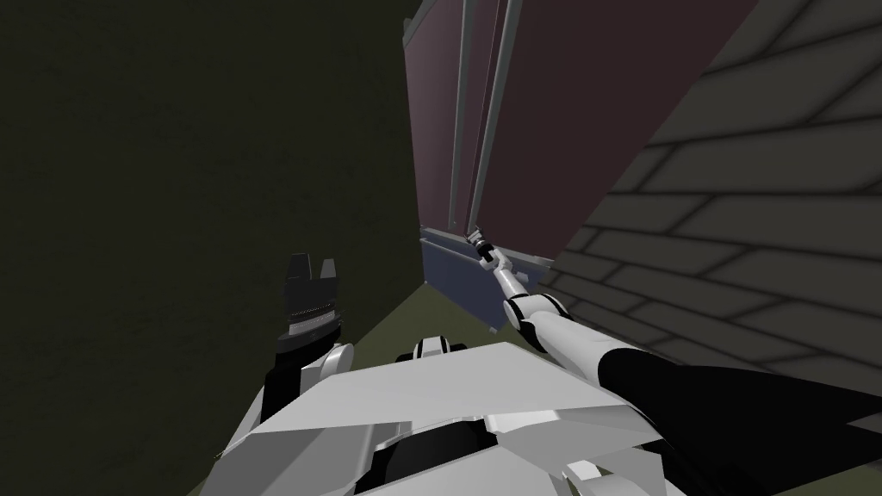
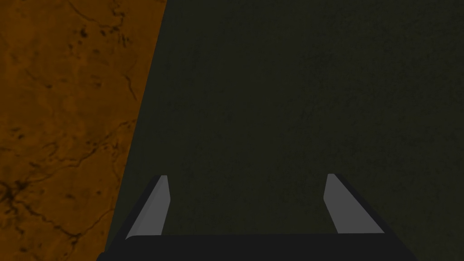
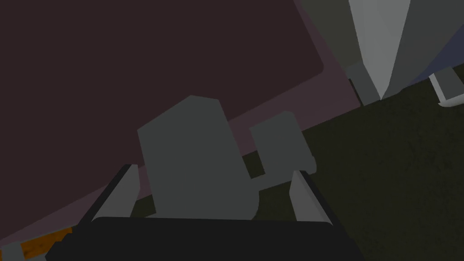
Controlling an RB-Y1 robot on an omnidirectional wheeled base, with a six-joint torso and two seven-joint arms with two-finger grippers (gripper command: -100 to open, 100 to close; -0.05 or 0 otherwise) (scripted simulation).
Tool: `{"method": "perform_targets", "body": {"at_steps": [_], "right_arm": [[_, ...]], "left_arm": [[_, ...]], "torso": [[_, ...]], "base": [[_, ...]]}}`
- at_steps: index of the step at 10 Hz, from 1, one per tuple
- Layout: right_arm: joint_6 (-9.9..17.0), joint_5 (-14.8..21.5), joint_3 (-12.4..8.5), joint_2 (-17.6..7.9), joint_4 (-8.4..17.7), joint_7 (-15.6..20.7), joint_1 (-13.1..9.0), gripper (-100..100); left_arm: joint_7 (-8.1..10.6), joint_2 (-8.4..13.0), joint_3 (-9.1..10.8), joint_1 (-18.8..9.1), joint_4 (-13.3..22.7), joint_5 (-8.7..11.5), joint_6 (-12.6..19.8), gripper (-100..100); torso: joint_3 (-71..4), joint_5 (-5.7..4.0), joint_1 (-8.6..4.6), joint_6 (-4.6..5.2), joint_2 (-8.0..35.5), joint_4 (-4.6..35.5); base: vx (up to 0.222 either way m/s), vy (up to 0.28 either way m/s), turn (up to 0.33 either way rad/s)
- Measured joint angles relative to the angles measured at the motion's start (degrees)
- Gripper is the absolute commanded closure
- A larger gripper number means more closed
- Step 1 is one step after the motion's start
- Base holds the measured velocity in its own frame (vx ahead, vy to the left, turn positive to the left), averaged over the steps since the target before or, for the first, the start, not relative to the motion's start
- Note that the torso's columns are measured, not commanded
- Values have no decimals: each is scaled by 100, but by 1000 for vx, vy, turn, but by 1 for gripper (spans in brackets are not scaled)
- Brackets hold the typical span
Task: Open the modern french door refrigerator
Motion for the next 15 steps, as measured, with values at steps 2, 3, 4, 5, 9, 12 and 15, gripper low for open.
{"method": "perform_targets", "body": {"at_steps": [2, 3, 4, 5, 9, 12, 15], "right_arm": [[30, -2, -14, -29, -18, -15, -31, 100], [-67, -4, 27, -14, 60, -38, -100, 100], [-115, -8, 124, -30, 33, -107, -114, 100], [-135, -7, 231, -31, -15, -183, -113, 100], [-366, -17, 647, 1, -35, -487, -164, 100], [-511, -29, 1008, -46, -41, -784, -271, 100], [-636, -32, 1244, -30, -169, -964, -288, 100]], "left_arm": [[0, 0, 0, 0, 0, 0, 0, 0], [0, 1, 1, -2, 0, 0, 0, 0], [0, 1, 1, -3, 1, 0, 1, 0], [0, 1, 0, -3, 1, 0, 1, 0], [0, 1, 1, -3, 1, 0, 1, 0], [0, 1, 0, -2, 1, 0, 1, 0], [0, 2, 1, -2, 1, 0, 1, 0]], "torso": [[-2, -8, 6, 1, -1, -21], [12, -14, -18, -16, 25, -20], [17, -14, -12, 5, 28, -12], [15, -11, 2, 17, 24, -11], [-1, -9, -5, 12, -3, -12], [1, -4, 11, 10, 2, -11], [16, -10, -10, 1, 26, -14]], "base": [[-65, -68, 26], [-176, -158, 139], [-175, -113, 121], [-197, -106, 107], [-204, -134, 121], [-177, -87, 81], [-191, -196, 128]]}}
